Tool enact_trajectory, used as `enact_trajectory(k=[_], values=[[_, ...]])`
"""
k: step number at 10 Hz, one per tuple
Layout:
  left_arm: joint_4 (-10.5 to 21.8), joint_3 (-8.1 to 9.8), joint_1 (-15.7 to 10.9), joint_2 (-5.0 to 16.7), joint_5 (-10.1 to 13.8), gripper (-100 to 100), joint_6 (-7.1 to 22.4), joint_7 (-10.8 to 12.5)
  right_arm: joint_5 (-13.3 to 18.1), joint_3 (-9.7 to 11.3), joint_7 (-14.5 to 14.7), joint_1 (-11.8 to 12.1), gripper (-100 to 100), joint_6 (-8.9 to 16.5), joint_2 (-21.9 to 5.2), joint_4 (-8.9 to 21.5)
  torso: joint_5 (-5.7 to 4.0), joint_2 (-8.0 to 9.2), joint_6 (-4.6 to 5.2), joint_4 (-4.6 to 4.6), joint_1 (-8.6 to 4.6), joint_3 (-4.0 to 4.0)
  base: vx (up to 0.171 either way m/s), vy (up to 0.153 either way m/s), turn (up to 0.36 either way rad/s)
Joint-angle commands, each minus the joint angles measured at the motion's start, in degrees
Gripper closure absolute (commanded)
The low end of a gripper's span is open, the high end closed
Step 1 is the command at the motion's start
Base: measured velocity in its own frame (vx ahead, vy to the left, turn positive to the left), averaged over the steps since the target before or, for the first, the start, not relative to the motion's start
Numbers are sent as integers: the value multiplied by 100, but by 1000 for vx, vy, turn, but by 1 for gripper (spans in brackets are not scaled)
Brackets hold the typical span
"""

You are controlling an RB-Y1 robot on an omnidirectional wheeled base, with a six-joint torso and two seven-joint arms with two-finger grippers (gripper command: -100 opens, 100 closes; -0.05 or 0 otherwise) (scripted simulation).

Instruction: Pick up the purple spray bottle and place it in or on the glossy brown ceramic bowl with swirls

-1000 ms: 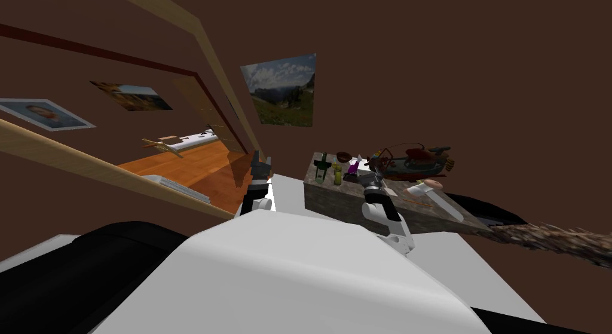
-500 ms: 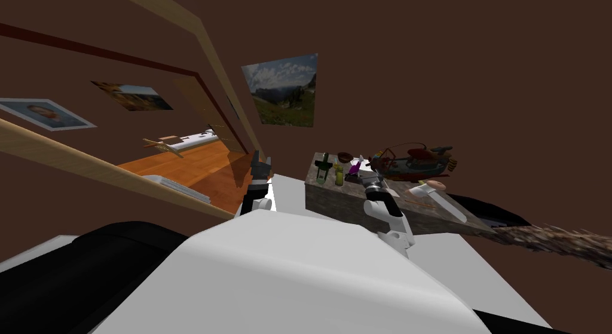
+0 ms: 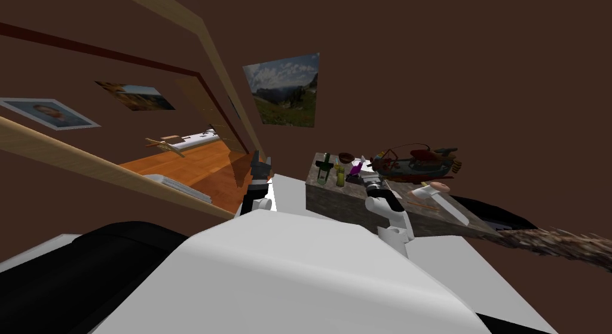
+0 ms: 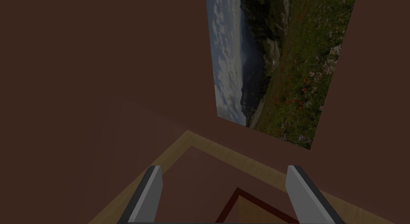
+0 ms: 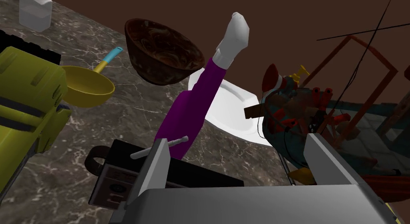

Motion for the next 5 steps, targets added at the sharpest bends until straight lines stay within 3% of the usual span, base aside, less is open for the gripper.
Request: enact_trajectory(k=[1, 4, 5], values=[[0, 0, 0, 0, 0, 0, 0, 0, -76, -158, -286, -138, -100, 286, 23, 67, 0, 0, 0, 0, 0, 0, 19, 3, 45], [0, 0, 0, 0, 0, 0, 0, 0, -117, -265, -467, -252, -100, 628, 37, 115, 0, -2, 0, -1, -3, -1, 14, -3, 21], [0, 0, 0, 0, 0, 0, 0, 0, -153, -372, -631, -367, -100, 848, 49, 158, -1, 0, 1, 0, -3, 0, 13, -6, 37]])
